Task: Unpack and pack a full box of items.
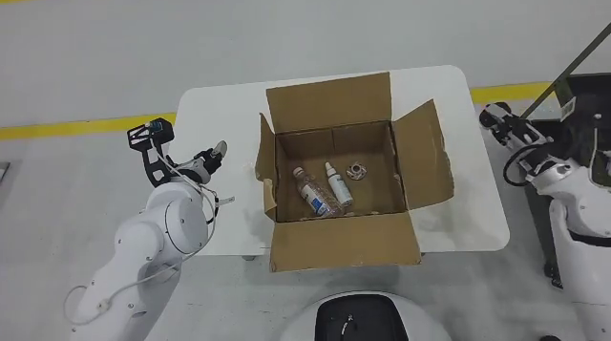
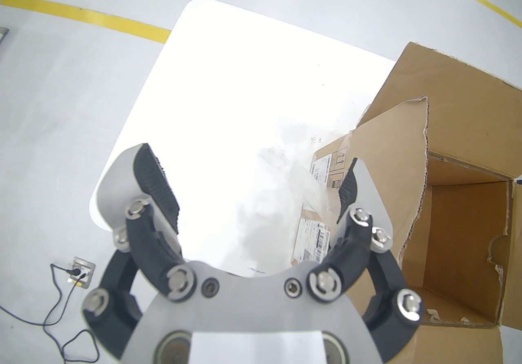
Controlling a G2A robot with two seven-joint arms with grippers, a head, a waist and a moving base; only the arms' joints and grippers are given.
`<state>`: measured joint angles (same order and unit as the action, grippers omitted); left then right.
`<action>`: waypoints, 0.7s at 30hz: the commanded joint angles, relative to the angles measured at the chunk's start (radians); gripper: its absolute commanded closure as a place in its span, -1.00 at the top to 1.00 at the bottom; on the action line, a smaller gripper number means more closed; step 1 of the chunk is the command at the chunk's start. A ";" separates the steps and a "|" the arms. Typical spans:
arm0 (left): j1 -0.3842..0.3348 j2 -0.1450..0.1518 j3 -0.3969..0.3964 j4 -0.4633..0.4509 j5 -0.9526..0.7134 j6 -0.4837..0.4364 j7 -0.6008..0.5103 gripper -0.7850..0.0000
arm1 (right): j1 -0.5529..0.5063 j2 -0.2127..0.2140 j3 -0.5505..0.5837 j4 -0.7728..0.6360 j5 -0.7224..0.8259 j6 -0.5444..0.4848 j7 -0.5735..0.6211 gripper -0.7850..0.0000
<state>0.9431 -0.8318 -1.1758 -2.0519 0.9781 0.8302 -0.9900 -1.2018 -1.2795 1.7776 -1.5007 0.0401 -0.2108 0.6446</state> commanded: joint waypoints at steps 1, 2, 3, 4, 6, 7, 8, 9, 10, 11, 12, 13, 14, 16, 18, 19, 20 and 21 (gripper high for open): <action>0.000 0.000 0.000 0.000 0.000 0.000 0.000 1.00 | 0.027 -0.001 -0.048 0.047 -0.001 0.003 0.024 -1.00; 0.000 0.000 0.000 0.000 0.000 0.000 0.000 1.00 | 0.043 -0.002 -0.069 0.066 -0.005 0.000 0.029 -1.00; 0.000 0.000 0.000 0.000 0.000 0.000 0.000 1.00 | 0.056 -0.003 -0.092 0.076 -0.007 -0.007 0.040 -1.00; 0.000 0.000 0.000 0.000 0.000 0.000 0.000 1.00 | 0.067 -0.004 -0.112 0.085 -0.014 -0.012 0.052 -1.00; 0.000 0.000 0.000 0.000 0.000 0.000 0.000 1.00 | 0.088 -0.004 -0.146 0.093 -0.022 -0.020 0.067 -1.00; 0.000 0.000 0.000 0.000 0.000 0.000 0.000 1.00 | 0.097 -0.005 -0.161 0.092 -0.027 -0.026 0.074 -1.00; 0.000 0.000 0.000 0.000 0.000 0.000 0.000 1.00 | 0.102 -0.005 -0.177 0.087 -0.032 -0.031 0.086 -1.00; 0.000 0.000 0.000 0.000 0.000 0.000 0.000 1.00 | 0.106 -0.004 -0.191 0.081 -0.036 -0.034 0.098 -1.00; 0.000 0.000 0.000 0.000 0.000 0.000 0.000 1.00 | 0.111 -0.004 -0.206 0.072 -0.046 -0.039 0.114 -1.00; 0.000 0.000 0.000 0.000 0.000 0.000 0.000 1.00 | 0.115 -0.003 -0.218 0.068 -0.056 -0.039 0.126 -1.00; 0.000 0.000 0.000 0.000 0.000 0.000 0.000 1.00 | 0.120 -0.002 -0.232 0.062 -0.078 -0.033 0.144 -1.00; 0.000 0.000 0.000 0.000 0.000 0.000 0.000 1.00 | 0.125 0.000 -0.246 0.054 -0.101 -0.026 0.156 -1.00; 0.000 0.000 0.000 0.000 0.000 0.000 0.000 1.00 | 0.127 0.000 -0.260 0.045 -0.112 -0.028 0.166 -1.00; 0.000 0.000 0.000 0.000 0.000 0.000 0.000 1.00 | 0.134 0.003 -0.291 0.036 -0.153 -0.020 0.203 -1.00; 0.000 0.000 0.000 0.000 0.000 0.000 0.000 1.00 | 0.143 0.005 -0.320 0.027 -0.207 -0.007 0.221 -1.00; 0.000 0.000 0.000 0.000 0.000 0.000 0.000 1.00 | 0.147 0.006 -0.333 0.024 -0.228 -0.002 0.231 -1.00; 0.000 0.000 0.000 0.000 0.000 0.000 0.000 1.00 | 0.151 0.007 -0.345 0.021 -0.250 0.005 0.237 -1.00; 0.000 0.000 0.000 0.000 0.000 0.000 0.000 1.00 | 0.153 0.007 -0.354 0.019 -0.262 0.012 0.236 -1.00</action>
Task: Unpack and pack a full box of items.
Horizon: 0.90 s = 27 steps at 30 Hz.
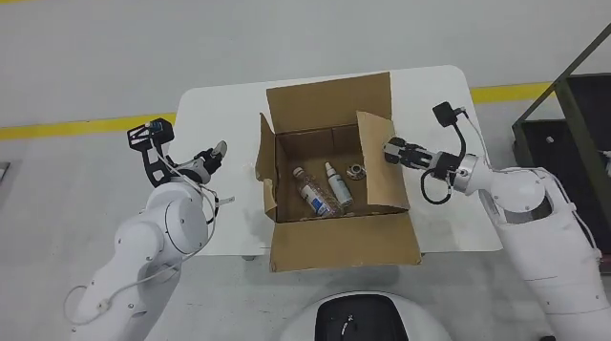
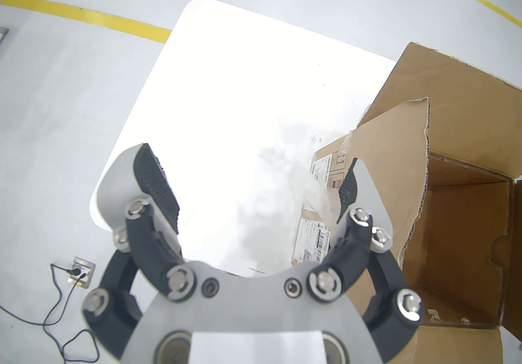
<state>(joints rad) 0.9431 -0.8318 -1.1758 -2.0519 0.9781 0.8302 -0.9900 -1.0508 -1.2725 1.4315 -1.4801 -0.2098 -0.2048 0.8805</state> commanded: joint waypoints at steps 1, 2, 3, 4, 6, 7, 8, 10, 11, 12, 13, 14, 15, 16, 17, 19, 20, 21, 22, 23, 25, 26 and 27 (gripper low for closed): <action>0.000 0.000 0.000 0.000 0.000 0.000 0.000 1.00 | 0.004 0.001 -0.017 -0.003 -0.023 0.013 0.007 -1.00; 0.000 0.000 0.000 0.000 0.000 0.000 0.000 1.00 | 0.008 0.002 -0.025 -0.002 -0.037 0.021 0.012 -1.00; 0.000 0.000 0.000 0.000 0.000 0.000 0.000 1.00 | 0.011 0.003 -0.031 -0.002 -0.051 0.030 0.016 -1.00; 0.000 0.000 0.000 0.000 0.000 0.000 0.000 1.00 | 0.015 0.005 -0.038 -0.001 -0.066 0.044 0.023 -1.00; 0.006 -0.001 -0.001 0.003 -0.010 -0.011 0.010 1.00 | 0.021 0.006 -0.047 -0.001 -0.075 0.058 0.031 -1.00; 0.015 -0.003 -0.005 0.009 -0.035 -0.030 0.024 1.00 | 0.025 0.008 -0.050 0.004 -0.084 0.067 0.041 -1.00; 0.020 -0.005 -0.007 0.019 -0.048 -0.047 0.036 1.00 | 0.029 0.009 -0.052 0.006 -0.090 0.077 0.042 -1.00; 0.028 -0.009 0.001 0.033 -0.055 -0.086 0.056 1.00 | 0.033 0.010 -0.056 0.007 -0.085 0.081 0.042 -1.00; 0.030 -0.011 0.009 0.042 -0.047 -0.099 0.068 1.00 | 0.034 0.012 -0.055 0.007 -0.082 0.080 0.043 -1.00; 0.032 -0.014 0.022 0.054 -0.038 -0.113 0.073 -0.02 | 0.035 0.013 -0.052 0.005 -0.079 0.079 0.042 -1.00; 0.031 -0.016 0.032 0.066 -0.030 -0.116 0.077 -0.45 | 0.034 0.014 -0.047 0.002 -0.073 0.077 0.038 -1.00; 0.029 -0.019 0.048 0.079 -0.013 -0.125 0.081 -0.88 | 0.034 0.016 -0.040 -0.002 -0.065 0.073 0.031 -1.00; 0.025 -0.022 0.062 0.090 0.004 -0.133 0.082 -1.00 | 0.031 0.018 -0.035 -0.007 -0.059 0.069 0.028 -1.00; 0.021 -0.026 0.078 0.102 0.020 -0.141 0.083 -1.00 | 0.027 0.019 -0.027 -0.014 -0.053 0.068 0.022 -1.00; 0.015 -0.029 0.092 0.115 0.034 -0.145 0.080 -1.00 | 0.023 0.021 -0.018 -0.024 -0.048 0.066 0.015 -1.00; 0.001 -0.038 0.121 0.135 0.053 -0.159 0.080 -1.00 | 0.012 0.025 -0.001 -0.043 -0.036 0.058 0.003 -1.00; -0.007 -0.043 0.134 0.143 0.058 -0.166 0.080 -1.00 | 0.006 0.027 0.007 -0.051 -0.034 0.056 -0.005 -1.00; -0.014 -0.047 0.147 0.145 0.059 -0.177 0.080 -1.00 | 0.000 0.029 0.017 -0.061 -0.029 0.052 -0.016 -1.00; -0.021 -0.052 0.159 0.141 0.054 -0.194 0.082 -1.00 | -0.005 0.031 0.029 -0.069 -0.027 0.050 -0.031 -1.00; -0.027 -0.057 0.168 0.139 0.051 -0.207 0.085 -1.00 | -0.010 0.033 0.041 -0.074 -0.024 0.050 -0.049 -1.00; -0.035 -0.064 0.190 0.125 0.051 -0.249 0.095 -1.00 | -0.011 0.035 0.070 -0.069 -0.007 0.069 -0.093 -1.00; -0.038 -0.067 0.200 0.119 0.055 -0.274 0.098 -1.00 | -0.006 0.036 0.084 -0.060 0.013 0.079 -0.113 -1.00; -0.040 -0.070 0.211 0.113 0.062 -0.296 0.103 -1.00 | 0.002 0.036 0.098 -0.041 0.041 0.091 -0.136 -1.00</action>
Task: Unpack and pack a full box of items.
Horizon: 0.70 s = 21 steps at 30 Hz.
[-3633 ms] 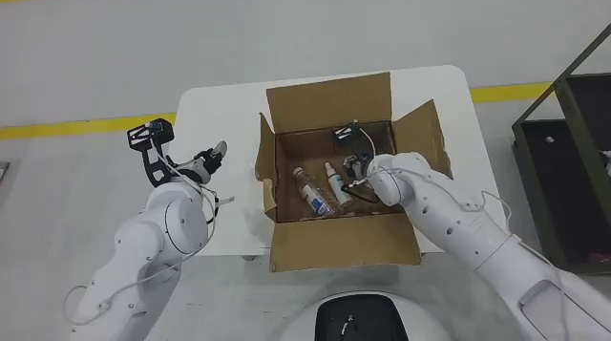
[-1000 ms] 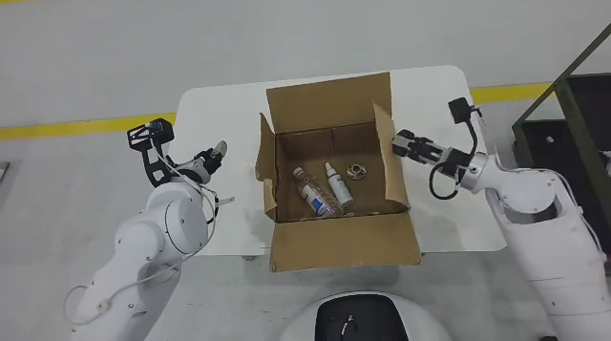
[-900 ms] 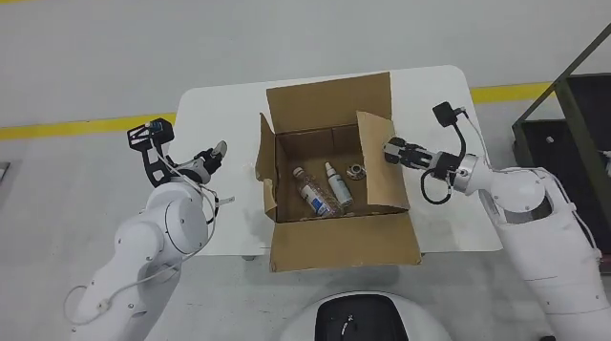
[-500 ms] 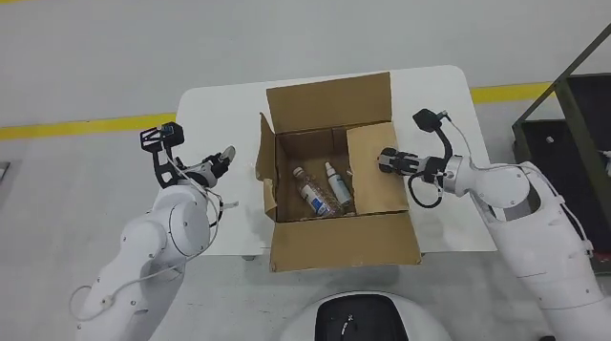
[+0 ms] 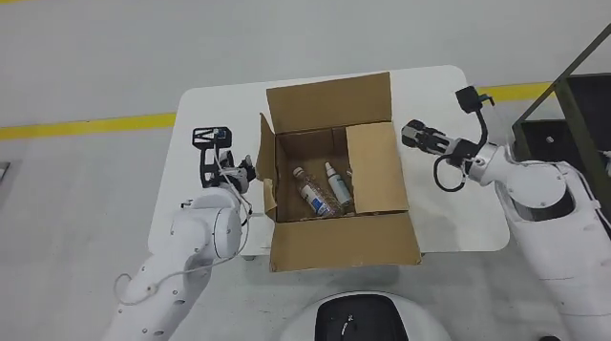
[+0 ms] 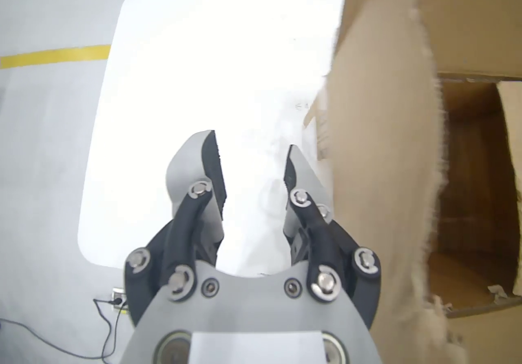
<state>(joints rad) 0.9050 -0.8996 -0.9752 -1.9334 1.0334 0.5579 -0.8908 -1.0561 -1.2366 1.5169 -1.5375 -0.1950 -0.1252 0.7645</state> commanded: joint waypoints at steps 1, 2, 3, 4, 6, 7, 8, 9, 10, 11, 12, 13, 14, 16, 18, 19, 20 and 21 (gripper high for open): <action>-0.003 -0.006 0.019 -0.009 0.011 -0.043 0.007 -1.00 | 0.018 0.000 0.023 0.037 0.051 0.030 -0.038 -1.00; -0.004 -0.009 0.028 -0.015 0.017 -0.060 0.014 -1.00 | 0.035 0.001 0.033 0.057 0.055 0.044 -0.059 -1.00; -0.005 -0.012 0.036 -0.020 0.018 -0.072 0.019 -1.00 | 0.050 0.001 0.037 0.076 0.053 0.054 -0.077 -1.00; -0.005 -0.016 0.044 -0.025 0.019 -0.090 0.023 -1.00 | 0.068 0.001 0.039 0.100 0.055 0.067 -0.096 -1.00; -0.006 -0.021 0.059 -0.031 0.029 -0.127 0.031 -1.00 | 0.109 -0.001 0.037 0.156 0.088 0.084 -0.120 -1.00; -0.005 -0.024 0.066 -0.033 0.029 -0.143 0.033 -1.00 | 0.135 -0.002 0.032 0.193 0.100 0.091 -0.122 -1.00; -0.005 -0.027 0.070 -0.034 0.030 -0.155 0.035 -1.00 | 0.162 -0.003 0.025 0.228 0.106 0.096 -0.122 -1.00; -0.005 -0.030 0.076 -0.033 0.029 -0.168 0.036 -1.00 | 0.192 -0.003 0.016 0.263 0.098 0.098 -0.122 -1.00; -0.005 -0.033 0.082 -0.032 0.029 -0.182 0.035 -1.00 | 0.223 -0.003 0.004 0.297 0.084 0.097 -0.120 -1.00; -0.005 -0.035 0.086 -0.029 0.028 -0.195 0.033 -1.00 | 0.253 -0.004 -0.007 0.333 0.078 0.096 -0.121 -1.00; -0.006 -0.039 0.093 -0.023 0.026 -0.207 0.030 -1.00 | 0.283 -0.006 -0.020 0.373 0.096 0.096 -0.103 -1.00; -0.008 -0.042 0.097 -0.016 0.025 -0.216 0.027 -1.00 | 0.313 -0.009 -0.028 0.413 0.120 0.091 -0.093 -1.00; -0.010 -0.045 0.103 -0.006 0.022 -0.225 0.024 -1.00 | 0.341 -0.011 -0.039 0.453 0.128 0.086 -0.087 -1.00; -0.016 -0.053 0.113 0.020 0.007 -0.240 0.015 -1.00 | 0.396 -0.015 -0.067 0.524 0.127 0.071 -0.065 -1.00; -0.025 -0.061 0.122 0.045 0.001 -0.249 0.008 -1.00 | 0.447 -0.020 -0.102 0.587 0.111 0.058 -0.048 -1.00; -0.030 -0.065 0.126 0.055 -0.007 -0.253 0.001 -1.00 | 0.471 -0.024 -0.116 0.618 0.110 0.053 -0.047 -1.00; -0.035 -0.069 0.129 0.065 -0.012 -0.257 -0.005 -1.00 | 0.493 -0.027 -0.134 0.649 0.099 0.050 -0.044 -1.00; -0.040 -0.073 0.132 0.073 -0.014 -0.262 -0.010 -1.00 | 0.516 -0.031 -0.150 0.678 0.097 0.047 -0.038 -1.00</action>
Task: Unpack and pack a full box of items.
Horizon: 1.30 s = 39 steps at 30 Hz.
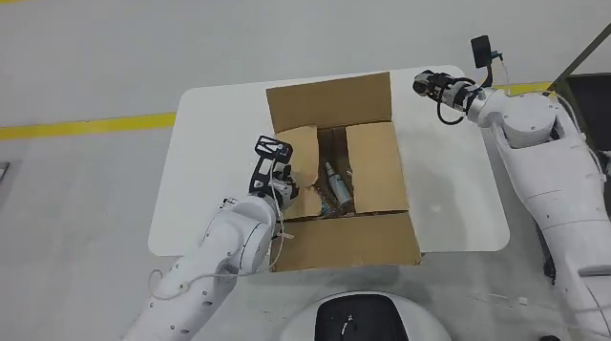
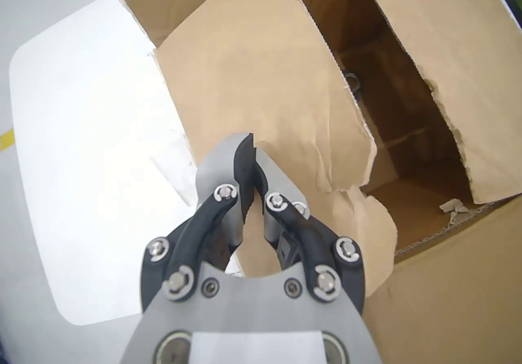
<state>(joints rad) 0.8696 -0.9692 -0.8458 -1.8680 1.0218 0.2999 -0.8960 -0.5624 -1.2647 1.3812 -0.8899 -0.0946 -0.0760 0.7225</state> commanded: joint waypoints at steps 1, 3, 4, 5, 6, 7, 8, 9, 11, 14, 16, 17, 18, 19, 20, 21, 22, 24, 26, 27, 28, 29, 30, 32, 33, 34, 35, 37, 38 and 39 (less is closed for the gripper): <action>-0.008 -0.006 0.006 0.014 -0.005 -0.009 -0.012 -1.00 | 0.043 -0.008 -0.028 0.060 0.009 -0.009 0.013 -1.00; -0.015 -0.012 0.009 0.023 -0.001 -0.014 -0.017 -1.00 | 0.082 -0.018 -0.050 0.117 0.037 -0.025 0.032 -1.00; -0.017 -0.015 0.010 0.026 0.001 -0.017 -0.019 -1.00 | 0.101 -0.022 -0.061 0.146 0.039 -0.032 0.036 -1.00; -0.018 -0.017 0.011 0.028 0.003 -0.019 -0.022 -1.00 | 0.119 -0.026 -0.072 0.174 0.040 -0.036 0.042 -1.00; -0.019 -0.019 0.010 0.031 0.006 -0.019 -0.023 -1.00 | 0.137 -0.030 -0.084 0.199 0.045 -0.043 0.054 -1.00; -0.019 -0.022 0.009 0.032 0.007 -0.019 -0.024 -1.00 | 0.154 -0.034 -0.095 0.224 0.047 -0.052 0.063 -1.00; -0.019 -0.024 0.007 0.034 0.009 -0.019 -0.025 -1.00 | 0.170 -0.039 -0.107 0.248 0.044 -0.059 0.067 -1.00; -0.018 -0.025 0.005 0.036 0.011 -0.019 -0.026 -1.00 | 0.185 -0.043 -0.118 0.270 0.044 -0.068 0.073 -1.00; -0.017 -0.028 0.000 0.039 0.015 -0.019 -0.029 -1.00 | 0.210 -0.052 -0.137 0.307 0.051 -0.100 0.094 -1.00; -0.013 -0.033 -0.010 0.042 0.018 -0.018 -0.032 -1.00 | 0.239 -0.062 -0.157 0.354 0.062 -0.148 0.125 -1.00; -0.011 -0.036 -0.016 0.043 0.020 -0.019 -0.034 -0.85 | 0.254 -0.066 -0.166 0.384 0.068 -0.172 0.142 -1.00; -0.009 -0.037 -0.018 0.043 0.022 -0.021 -0.034 -0.84 | 0.260 -0.068 -0.169 0.397 0.074 -0.184 0.149 -1.00; -0.008 -0.038 -0.021 0.044 0.024 -0.023 -0.035 -0.74 | 0.263 -0.071 -0.170 0.406 0.086 -0.202 0.160 -1.00; -0.006 -0.040 -0.024 0.044 0.027 -0.024 -0.036 -0.47 | 0.265 -0.072 -0.169 0.415 0.098 -0.219 0.169 -1.00; -0.005 -0.041 -0.027 0.045 0.029 -0.025 -0.038 -0.26 | 0.267 -0.073 -0.170 0.423 0.103 -0.238 0.178 -1.00; -0.004 -0.042 -0.030 0.044 0.032 -0.026 -0.037 0.04 | 0.268 -0.073 -0.171 0.428 0.105 -0.257 0.186 -1.00; -0.002 -0.043 -0.034 0.044 0.036 -0.025 -0.038 1.00 | 0.267 -0.072 -0.171 0.432 0.110 -0.274 0.195 -1.00; 0.000 -0.045 -0.044 0.037 0.037 -0.024 -0.042 1.00 | 0.264 -0.072 -0.168 0.435 0.126 -0.310 0.223 -1.00; 0.005 -0.045 -0.062 0.027 0.036 -0.023 -0.046 1.00 | 0.257 -0.070 -0.169 0.428 0.132 -0.350 0.255 -1.00; 0.010 -0.044 -0.072 0.021 0.038 -0.023 -0.049 1.00 | 0.253 -0.069 -0.171 0.423 0.133 -0.364 0.268 -1.00; 0.016 -0.043 -0.088 0.011 0.033 -0.020 -0.050 1.00 | 0.245 -0.068 -0.174 0.413 0.133 -0.381 0.288 -1.00; 0.024 -0.041 -0.105 0.001 0.029 -0.023 -0.052 1.00 | 0.238 -0.067 -0.173 0.404 0.140 -0.393 0.298 -1.00; 0.034 -0.038 -0.125 -0.010 0.024 -0.027 -0.056 1.00 | 0.228 -0.066 -0.172 0.395 0.148 -0.402 0.306 -1.00; 0.060 -0.031 -0.177 -0.036 0.010 -0.032 -0.057 1.00 | 0.206 -0.062 -0.168 0.367 0.160 -0.420 0.318 -1.00; 0.075 -0.027 -0.208 -0.047 0.003 -0.034 -0.056 1.00 | 0.193 -0.061 -0.164 0.351 0.172 -0.427 0.327 -1.00; 0.092 -0.022 -0.236 -0.060 -0.001 -0.041 -0.055 1.00 | 0.180 -0.058 -0.163 0.334 0.177 -0.433 0.338 -1.00; 0.110 -0.018 -0.266 -0.074 -0.005 -0.048 -0.054 1.00 | 0.168 -0.055 -0.163 0.312 0.171 -0.442 0.346 -1.00; 0.150 -0.009 -0.331 -0.104 -0.017 -0.055 -0.052 1.00 | 0.138 -0.047 -0.165 0.263 0.149 -0.451 0.348 -1.00; 0.169 -0.005 -0.366 -0.120 -0.023 -0.052 -0.051 1.00 | 0.122 -0.044 -0.164 0.235 0.140 -0.451 0.350 -1.00; 0.169 -0.005 -0.366 -0.120 -0.023 -0.052 -0.051 1.00 | 0.104 -0.040 -0.163 0.207 0.131 -0.449 0.349 -1.00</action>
<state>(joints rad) 1.0348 -0.9750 -1.2051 -1.9851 0.9998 0.2467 -0.9472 -0.4429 -1.3077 1.2172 -0.6563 0.0438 -0.5274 1.0725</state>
